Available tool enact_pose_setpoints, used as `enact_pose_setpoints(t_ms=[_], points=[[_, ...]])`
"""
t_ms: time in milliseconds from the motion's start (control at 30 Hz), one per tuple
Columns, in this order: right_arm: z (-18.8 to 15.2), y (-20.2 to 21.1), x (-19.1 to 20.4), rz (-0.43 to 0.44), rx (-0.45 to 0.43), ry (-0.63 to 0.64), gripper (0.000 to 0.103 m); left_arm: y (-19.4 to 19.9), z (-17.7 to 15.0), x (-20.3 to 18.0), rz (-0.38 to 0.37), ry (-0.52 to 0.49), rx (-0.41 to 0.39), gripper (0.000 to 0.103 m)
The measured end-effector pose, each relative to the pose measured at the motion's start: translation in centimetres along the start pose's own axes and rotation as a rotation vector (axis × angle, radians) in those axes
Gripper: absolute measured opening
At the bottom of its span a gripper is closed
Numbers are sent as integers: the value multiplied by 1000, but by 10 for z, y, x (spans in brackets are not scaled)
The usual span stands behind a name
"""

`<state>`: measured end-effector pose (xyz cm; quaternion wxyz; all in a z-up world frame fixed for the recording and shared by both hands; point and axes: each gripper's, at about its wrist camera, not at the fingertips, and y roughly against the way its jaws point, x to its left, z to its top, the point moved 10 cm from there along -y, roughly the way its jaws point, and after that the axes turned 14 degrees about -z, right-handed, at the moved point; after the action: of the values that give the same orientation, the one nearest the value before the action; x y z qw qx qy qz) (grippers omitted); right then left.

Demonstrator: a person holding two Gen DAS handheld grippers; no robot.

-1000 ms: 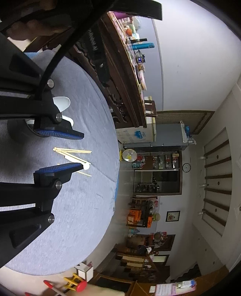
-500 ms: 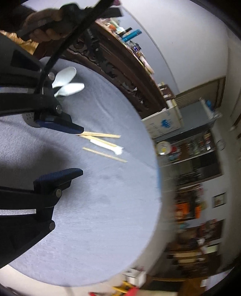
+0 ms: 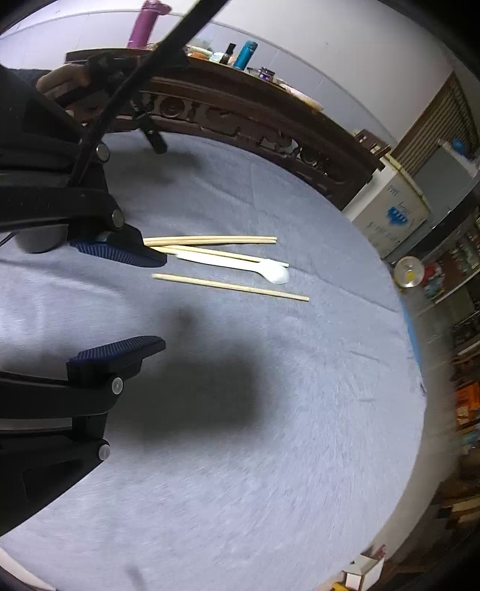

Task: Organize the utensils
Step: 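Move the right gripper to the chopsticks and close on a wooden chopstick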

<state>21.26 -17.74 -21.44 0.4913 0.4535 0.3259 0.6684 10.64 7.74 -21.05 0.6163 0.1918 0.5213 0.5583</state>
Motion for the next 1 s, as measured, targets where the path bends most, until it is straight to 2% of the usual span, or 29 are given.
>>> enact_pose_setpoints(t_ms=[100, 233, 533, 800, 900, 1000], points=[[24, -17, 7, 6, 47, -5, 42, -15, 9, -7, -27, -4, 40, 71], [63, -43, 23, -19, 95, 12, 42, -25, 20, -14, -28, -15, 47, 71], [125, -105, 52, -153, 181, 86, 39, -45, 42, -16, -39, -5, 107, 71], [139, -146, 57, -265, 255, 149, 26, -53, 60, -19, -48, 0, 122, 71], [143, -150, 61, -299, 260, 181, 18, -58, 67, -24, -39, -12, 133, 71], [141, -152, 65, -338, 266, 238, 5, -64, 79, -36, -39, -15, 142, 71]])
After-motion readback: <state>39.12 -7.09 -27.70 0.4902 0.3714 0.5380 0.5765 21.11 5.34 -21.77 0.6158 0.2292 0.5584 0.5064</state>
